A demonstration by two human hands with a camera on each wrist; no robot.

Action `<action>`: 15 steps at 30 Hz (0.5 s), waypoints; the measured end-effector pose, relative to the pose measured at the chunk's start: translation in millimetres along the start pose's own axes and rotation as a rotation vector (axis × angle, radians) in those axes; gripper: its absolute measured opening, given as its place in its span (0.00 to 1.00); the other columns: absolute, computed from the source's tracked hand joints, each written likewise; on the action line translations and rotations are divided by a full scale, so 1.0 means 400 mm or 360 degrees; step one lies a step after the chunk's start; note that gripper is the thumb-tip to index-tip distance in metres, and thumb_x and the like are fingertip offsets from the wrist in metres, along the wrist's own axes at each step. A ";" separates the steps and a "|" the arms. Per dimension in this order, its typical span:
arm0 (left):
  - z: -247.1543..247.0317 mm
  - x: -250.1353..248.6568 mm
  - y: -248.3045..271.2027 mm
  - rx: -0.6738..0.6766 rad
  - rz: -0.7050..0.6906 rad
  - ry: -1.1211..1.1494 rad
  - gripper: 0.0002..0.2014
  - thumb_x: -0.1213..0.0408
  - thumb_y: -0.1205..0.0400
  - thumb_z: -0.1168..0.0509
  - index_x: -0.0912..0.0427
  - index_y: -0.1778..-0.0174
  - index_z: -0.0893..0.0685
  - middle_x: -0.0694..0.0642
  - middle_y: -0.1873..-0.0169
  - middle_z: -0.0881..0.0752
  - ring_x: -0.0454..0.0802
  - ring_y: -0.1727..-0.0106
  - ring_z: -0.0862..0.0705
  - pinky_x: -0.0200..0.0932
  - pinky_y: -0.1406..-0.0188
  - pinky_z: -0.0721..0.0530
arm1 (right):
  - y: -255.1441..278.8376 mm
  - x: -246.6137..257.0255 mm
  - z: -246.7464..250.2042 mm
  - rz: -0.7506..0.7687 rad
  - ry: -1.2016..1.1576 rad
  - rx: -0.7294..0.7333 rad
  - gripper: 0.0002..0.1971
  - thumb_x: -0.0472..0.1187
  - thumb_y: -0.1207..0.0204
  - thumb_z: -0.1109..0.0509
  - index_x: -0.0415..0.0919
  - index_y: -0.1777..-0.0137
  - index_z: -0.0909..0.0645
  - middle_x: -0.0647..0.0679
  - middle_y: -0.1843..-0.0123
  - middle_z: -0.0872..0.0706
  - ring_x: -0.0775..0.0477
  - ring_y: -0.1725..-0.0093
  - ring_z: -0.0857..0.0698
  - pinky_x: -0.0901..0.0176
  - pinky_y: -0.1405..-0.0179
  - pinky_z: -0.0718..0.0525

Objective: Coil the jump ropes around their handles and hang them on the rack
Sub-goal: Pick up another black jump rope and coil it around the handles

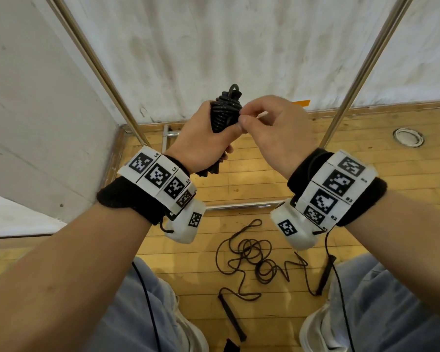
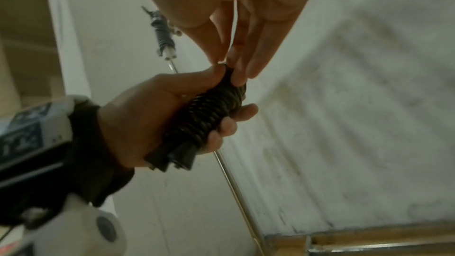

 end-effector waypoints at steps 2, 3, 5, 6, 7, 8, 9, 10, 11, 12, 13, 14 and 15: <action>0.003 0.002 0.003 0.0005 0.0035 0.0032 0.12 0.58 0.18 0.33 0.55 0.43 0.27 0.54 0.57 0.15 0.47 0.68 0.14 0.46 0.72 0.12 | -0.002 -0.004 0.001 0.0145 0.0107 -0.0013 0.08 0.36 0.25 0.32 0.45 0.49 0.14 0.56 0.56 0.18 0.57 0.56 0.17 0.76 0.54 0.22; 0.003 0.003 0.003 0.0015 0.0046 0.0011 0.13 0.59 0.18 0.33 0.56 0.43 0.27 0.54 0.57 0.15 0.47 0.67 0.14 0.46 0.71 0.12 | -0.003 -0.006 -0.001 0.0214 0.0165 0.0011 0.11 0.35 0.24 0.32 0.43 0.44 0.14 0.56 0.55 0.19 0.57 0.55 0.18 0.77 0.51 0.22; 0.004 0.005 0.000 0.0048 0.0071 -0.0055 0.15 0.60 0.19 0.32 0.59 0.40 0.27 0.54 0.58 0.15 0.47 0.67 0.14 0.45 0.71 0.12 | -0.003 -0.009 -0.003 0.0344 0.0283 0.0037 0.13 0.36 0.23 0.33 0.41 0.40 0.14 0.55 0.53 0.20 0.59 0.56 0.21 0.79 0.52 0.24; 0.003 0.005 -0.002 0.0074 0.0085 -0.0079 0.17 0.60 0.19 0.32 0.61 0.39 0.27 0.55 0.59 0.15 0.47 0.67 0.13 0.45 0.72 0.13 | -0.003 -0.010 -0.002 0.0413 0.0339 0.0029 0.13 0.36 0.23 0.33 0.41 0.41 0.14 0.53 0.53 0.20 0.59 0.56 0.22 0.78 0.53 0.25; 0.002 0.005 -0.004 0.0104 0.0096 -0.0093 0.17 0.61 0.20 0.32 0.63 0.38 0.26 0.55 0.59 0.15 0.48 0.66 0.13 0.44 0.72 0.13 | -0.003 -0.010 -0.001 0.0488 0.0389 0.0012 0.12 0.36 0.23 0.33 0.39 0.41 0.14 0.50 0.53 0.18 0.58 0.56 0.23 0.75 0.55 0.26; 0.001 0.003 -0.003 0.0131 0.0099 -0.0099 0.17 0.61 0.20 0.32 0.64 0.39 0.25 0.56 0.59 0.16 0.49 0.66 0.13 0.44 0.72 0.14 | -0.001 -0.009 -0.002 0.0563 0.0434 -0.0006 0.12 0.35 0.23 0.33 0.38 0.43 0.13 0.46 0.52 0.16 0.57 0.57 0.23 0.71 0.56 0.26; 0.001 0.000 -0.002 0.0146 0.0094 -0.0101 0.17 0.62 0.20 0.32 0.65 0.39 0.25 0.57 0.60 0.16 0.49 0.66 0.13 0.45 0.72 0.14 | 0.002 -0.008 -0.004 0.0625 0.0472 -0.0022 0.11 0.35 0.23 0.33 0.37 0.44 0.13 0.43 0.52 0.15 0.55 0.58 0.22 0.68 0.56 0.25; 0.001 -0.002 0.000 0.0143 0.0091 -0.0100 0.17 0.62 0.20 0.32 0.65 0.40 0.25 0.57 0.60 0.15 0.49 0.67 0.13 0.45 0.73 0.14 | 0.006 -0.008 -0.006 0.0665 0.0500 -0.0030 0.11 0.34 0.23 0.32 0.35 0.45 0.13 0.42 0.52 0.14 0.53 0.59 0.21 0.65 0.57 0.24; 0.002 -0.002 0.002 0.0121 0.0103 -0.0093 0.18 0.61 0.21 0.31 0.64 0.40 0.26 0.56 0.60 0.15 0.47 0.67 0.13 0.44 0.74 0.14 | 0.008 -0.009 -0.009 0.0684 0.0519 -0.0030 0.10 0.34 0.24 0.32 0.35 0.45 0.13 0.41 0.52 0.14 0.51 0.59 0.19 0.63 0.57 0.22; 0.003 -0.001 0.004 0.0086 0.0132 -0.0082 0.19 0.61 0.21 0.30 0.62 0.39 0.29 0.55 0.59 0.15 0.45 0.68 0.13 0.44 0.74 0.13 | 0.008 -0.010 -0.011 0.0684 0.0526 -0.0020 0.10 0.34 0.25 0.31 0.34 0.46 0.13 0.41 0.52 0.14 0.49 0.59 0.17 0.61 0.57 0.19; 0.004 0.003 0.006 0.0050 0.0164 -0.0075 0.21 0.60 0.22 0.29 0.60 0.39 0.31 0.55 0.58 0.15 0.43 0.69 0.14 0.44 0.74 0.13 | 0.006 -0.010 -0.013 0.0674 0.0525 -0.0002 0.10 0.34 0.25 0.30 0.34 0.46 0.14 0.41 0.52 0.15 0.48 0.58 0.17 0.59 0.56 0.17; 0.005 0.006 0.008 0.0020 0.0187 -0.0079 0.22 0.60 0.22 0.29 0.58 0.39 0.33 0.55 0.57 0.14 0.42 0.70 0.14 0.45 0.73 0.13 | 0.001 -0.011 -0.013 0.0660 0.0522 0.0020 0.10 0.34 0.26 0.30 0.34 0.47 0.14 0.42 0.52 0.15 0.48 0.58 0.17 0.57 0.55 0.16; 0.006 0.009 0.009 0.0003 0.0199 -0.0092 0.23 0.60 0.23 0.28 0.57 0.39 0.33 0.54 0.56 0.14 0.42 0.69 0.13 0.46 0.72 0.13 | -0.005 -0.014 -0.011 0.0643 0.0516 0.0040 0.09 0.35 0.26 0.30 0.35 0.47 0.14 0.44 0.52 0.16 0.49 0.59 0.17 0.56 0.54 0.15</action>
Point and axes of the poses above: each hand's wrist, its own y-axis away from the middle knuckle, its own z-axis out of the back of the hand, x = y × z, the point moved 2 cm from there along -y, towards the middle knuckle
